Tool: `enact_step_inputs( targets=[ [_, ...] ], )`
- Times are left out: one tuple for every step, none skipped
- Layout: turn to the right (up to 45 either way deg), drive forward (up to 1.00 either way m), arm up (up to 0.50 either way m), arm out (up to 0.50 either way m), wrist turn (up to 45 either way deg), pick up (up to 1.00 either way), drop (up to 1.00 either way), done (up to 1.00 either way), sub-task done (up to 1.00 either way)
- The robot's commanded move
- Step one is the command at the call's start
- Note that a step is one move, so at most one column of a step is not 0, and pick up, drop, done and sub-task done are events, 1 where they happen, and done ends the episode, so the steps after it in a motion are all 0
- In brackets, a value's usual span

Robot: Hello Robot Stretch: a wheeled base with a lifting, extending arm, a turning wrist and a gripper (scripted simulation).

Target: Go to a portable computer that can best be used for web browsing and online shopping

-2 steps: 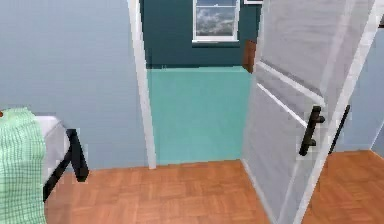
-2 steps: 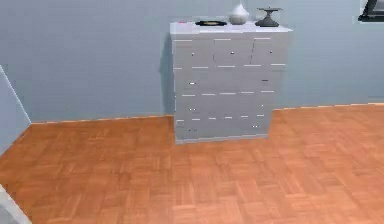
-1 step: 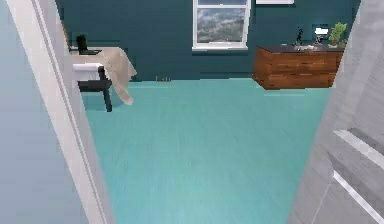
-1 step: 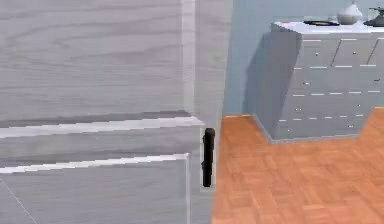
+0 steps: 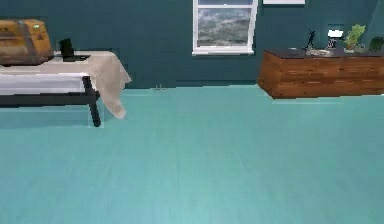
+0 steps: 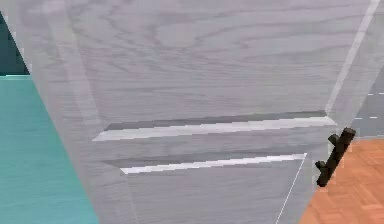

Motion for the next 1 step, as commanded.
enact_step_inputs(
  targets=[
    [-6.0,0.0,0.0,0.0,0.0,0.0,0.0,0.0,0.0]
  ],
)
